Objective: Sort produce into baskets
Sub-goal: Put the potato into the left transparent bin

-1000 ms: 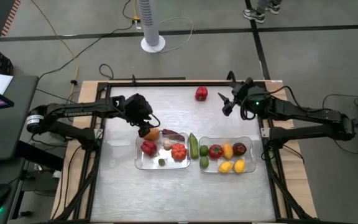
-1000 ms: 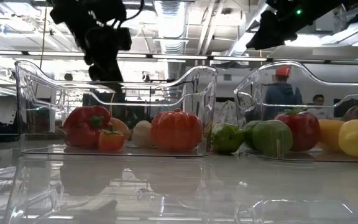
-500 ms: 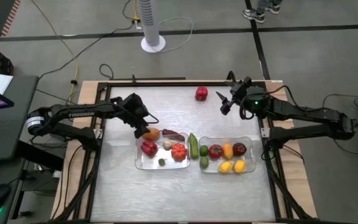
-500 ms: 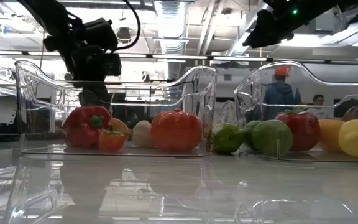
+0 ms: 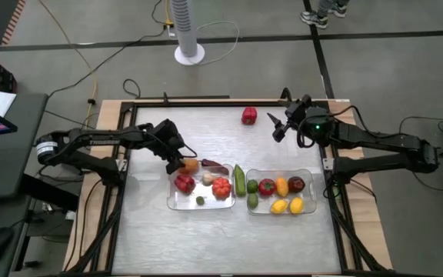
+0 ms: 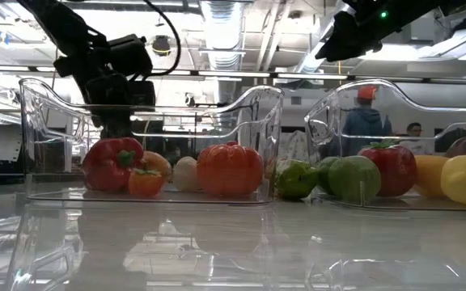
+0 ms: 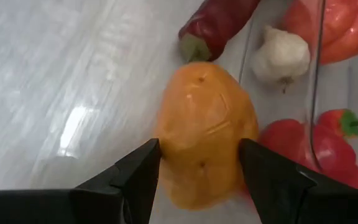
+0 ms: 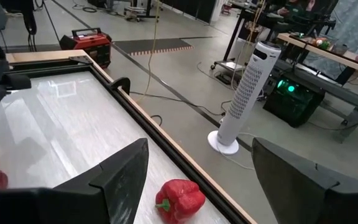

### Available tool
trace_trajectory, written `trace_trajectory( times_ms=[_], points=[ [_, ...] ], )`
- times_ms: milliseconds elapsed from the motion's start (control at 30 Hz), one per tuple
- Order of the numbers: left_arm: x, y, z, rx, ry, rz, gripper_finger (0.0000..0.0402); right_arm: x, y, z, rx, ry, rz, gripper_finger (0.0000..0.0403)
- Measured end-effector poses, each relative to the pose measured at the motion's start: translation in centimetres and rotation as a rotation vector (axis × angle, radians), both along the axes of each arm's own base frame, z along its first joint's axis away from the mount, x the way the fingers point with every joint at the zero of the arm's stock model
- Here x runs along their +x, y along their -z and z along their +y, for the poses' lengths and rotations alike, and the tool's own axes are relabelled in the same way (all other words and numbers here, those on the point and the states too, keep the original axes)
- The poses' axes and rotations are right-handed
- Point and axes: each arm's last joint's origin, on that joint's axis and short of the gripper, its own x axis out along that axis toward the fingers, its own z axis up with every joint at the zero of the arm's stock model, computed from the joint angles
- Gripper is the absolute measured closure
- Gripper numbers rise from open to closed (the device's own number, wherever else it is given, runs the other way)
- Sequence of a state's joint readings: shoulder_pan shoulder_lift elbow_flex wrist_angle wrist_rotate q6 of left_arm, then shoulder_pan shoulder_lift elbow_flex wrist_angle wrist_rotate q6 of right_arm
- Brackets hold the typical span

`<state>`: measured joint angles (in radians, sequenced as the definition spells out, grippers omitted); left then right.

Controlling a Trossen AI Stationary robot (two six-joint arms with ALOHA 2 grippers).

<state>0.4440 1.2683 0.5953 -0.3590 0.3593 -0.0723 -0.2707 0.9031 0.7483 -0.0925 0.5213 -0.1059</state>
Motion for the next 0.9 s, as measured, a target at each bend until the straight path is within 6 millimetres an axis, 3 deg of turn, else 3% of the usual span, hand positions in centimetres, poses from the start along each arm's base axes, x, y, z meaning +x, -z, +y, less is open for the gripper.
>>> trace_trajectory(
  times_ms=[267, 600, 900],
  points=[
    [1.2, 0.7, 0.4, 0.119, -0.031, 0.0, 0.0194, 0.0, 0.0, 0.0, 0.0, 0.0, 0.0, 0.0092],
    [0.5, -0.6, 1.1, 0.43, -0.154, 0.052, 0.0194, 0.0, 0.0, 0.0, 0.001, -0.001, 0.003, 0.0092],
    [-0.1, -1.5, 1.5, 0.365, -0.161, -0.025, 0.0194, 0.0, 0.0, 0.0, 0.001, -0.001, 0.004, 0.0092]
  ],
)
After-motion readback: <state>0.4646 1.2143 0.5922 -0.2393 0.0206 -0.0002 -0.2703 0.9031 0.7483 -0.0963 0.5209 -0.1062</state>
